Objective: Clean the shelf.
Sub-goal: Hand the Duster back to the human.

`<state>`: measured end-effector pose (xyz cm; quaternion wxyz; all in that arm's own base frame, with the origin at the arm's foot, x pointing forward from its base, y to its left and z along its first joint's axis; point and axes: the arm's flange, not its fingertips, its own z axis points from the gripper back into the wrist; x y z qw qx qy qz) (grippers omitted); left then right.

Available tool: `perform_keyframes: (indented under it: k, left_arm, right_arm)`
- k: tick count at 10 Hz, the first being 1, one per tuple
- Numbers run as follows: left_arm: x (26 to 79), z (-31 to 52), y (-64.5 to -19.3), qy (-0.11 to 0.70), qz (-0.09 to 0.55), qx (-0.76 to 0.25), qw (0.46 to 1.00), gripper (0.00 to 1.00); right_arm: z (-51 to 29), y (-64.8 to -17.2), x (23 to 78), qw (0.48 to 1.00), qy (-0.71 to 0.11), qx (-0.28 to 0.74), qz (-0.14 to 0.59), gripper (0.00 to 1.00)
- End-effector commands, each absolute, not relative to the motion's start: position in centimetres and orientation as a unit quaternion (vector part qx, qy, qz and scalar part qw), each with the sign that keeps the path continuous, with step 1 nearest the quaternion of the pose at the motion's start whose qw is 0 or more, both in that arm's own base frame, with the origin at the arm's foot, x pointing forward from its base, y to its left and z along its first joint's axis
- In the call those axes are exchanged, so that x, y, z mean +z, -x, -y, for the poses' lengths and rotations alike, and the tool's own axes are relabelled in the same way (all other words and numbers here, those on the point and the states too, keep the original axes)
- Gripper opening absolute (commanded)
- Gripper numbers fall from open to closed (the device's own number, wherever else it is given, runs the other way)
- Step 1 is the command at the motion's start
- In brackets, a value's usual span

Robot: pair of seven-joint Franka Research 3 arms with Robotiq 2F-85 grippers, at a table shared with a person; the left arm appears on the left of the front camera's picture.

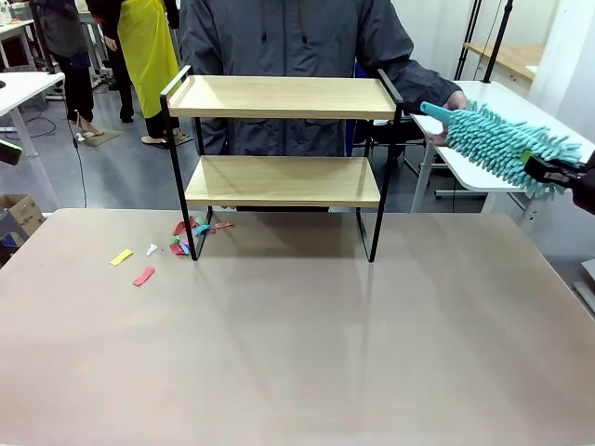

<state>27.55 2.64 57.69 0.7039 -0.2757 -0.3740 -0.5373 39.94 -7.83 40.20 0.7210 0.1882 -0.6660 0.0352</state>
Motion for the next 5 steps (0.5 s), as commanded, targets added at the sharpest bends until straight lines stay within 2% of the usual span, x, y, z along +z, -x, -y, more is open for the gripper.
perform_keyframes:
  k: [1,5]
  left_arm:
    - [57.79,-2.61,-27.74,0.279,0.382,-0.542,0.694,1.00]
    - [57.79,-2.61,-27.74,0.279,0.382,-0.542,0.694,1.00]
  right_arm:
    - [7.79,-39.85,40.65,0.723,-0.178,0.040,0.666,0.16]
    - [7.79,-39.85,40.65,0.723,-0.178,0.040,0.666,0.16]
